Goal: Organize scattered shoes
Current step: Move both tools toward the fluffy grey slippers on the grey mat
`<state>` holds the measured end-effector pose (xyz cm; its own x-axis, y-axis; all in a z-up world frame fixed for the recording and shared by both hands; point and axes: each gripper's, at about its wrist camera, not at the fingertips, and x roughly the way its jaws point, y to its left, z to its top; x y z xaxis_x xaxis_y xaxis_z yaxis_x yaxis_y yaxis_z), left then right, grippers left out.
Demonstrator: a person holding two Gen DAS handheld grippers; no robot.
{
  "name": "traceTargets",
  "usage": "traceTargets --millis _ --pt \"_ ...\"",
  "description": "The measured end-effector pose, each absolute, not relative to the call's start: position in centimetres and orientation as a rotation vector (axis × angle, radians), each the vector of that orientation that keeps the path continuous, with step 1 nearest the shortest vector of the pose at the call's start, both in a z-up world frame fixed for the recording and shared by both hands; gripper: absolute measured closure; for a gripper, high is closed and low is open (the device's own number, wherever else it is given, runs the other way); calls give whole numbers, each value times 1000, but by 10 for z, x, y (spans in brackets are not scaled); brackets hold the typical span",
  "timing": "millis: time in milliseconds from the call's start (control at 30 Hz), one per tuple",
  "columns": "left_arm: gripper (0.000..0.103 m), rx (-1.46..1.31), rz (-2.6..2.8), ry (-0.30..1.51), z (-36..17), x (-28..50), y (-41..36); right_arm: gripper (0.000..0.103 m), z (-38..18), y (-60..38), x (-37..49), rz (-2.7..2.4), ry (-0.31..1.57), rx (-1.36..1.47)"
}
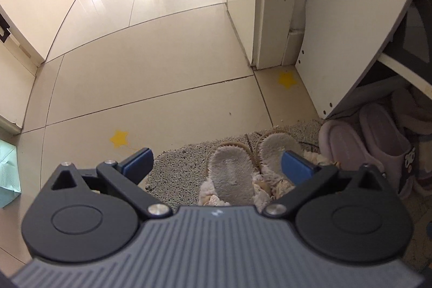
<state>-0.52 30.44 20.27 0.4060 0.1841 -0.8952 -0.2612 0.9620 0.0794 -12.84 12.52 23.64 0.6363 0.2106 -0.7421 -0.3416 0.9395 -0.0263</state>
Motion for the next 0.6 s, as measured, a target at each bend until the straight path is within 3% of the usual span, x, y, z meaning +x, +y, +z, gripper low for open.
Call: traceTargets --millis 600 --pt "0 -286 301 1239 109 17 289 2 165 141 -133 430 955 -292"
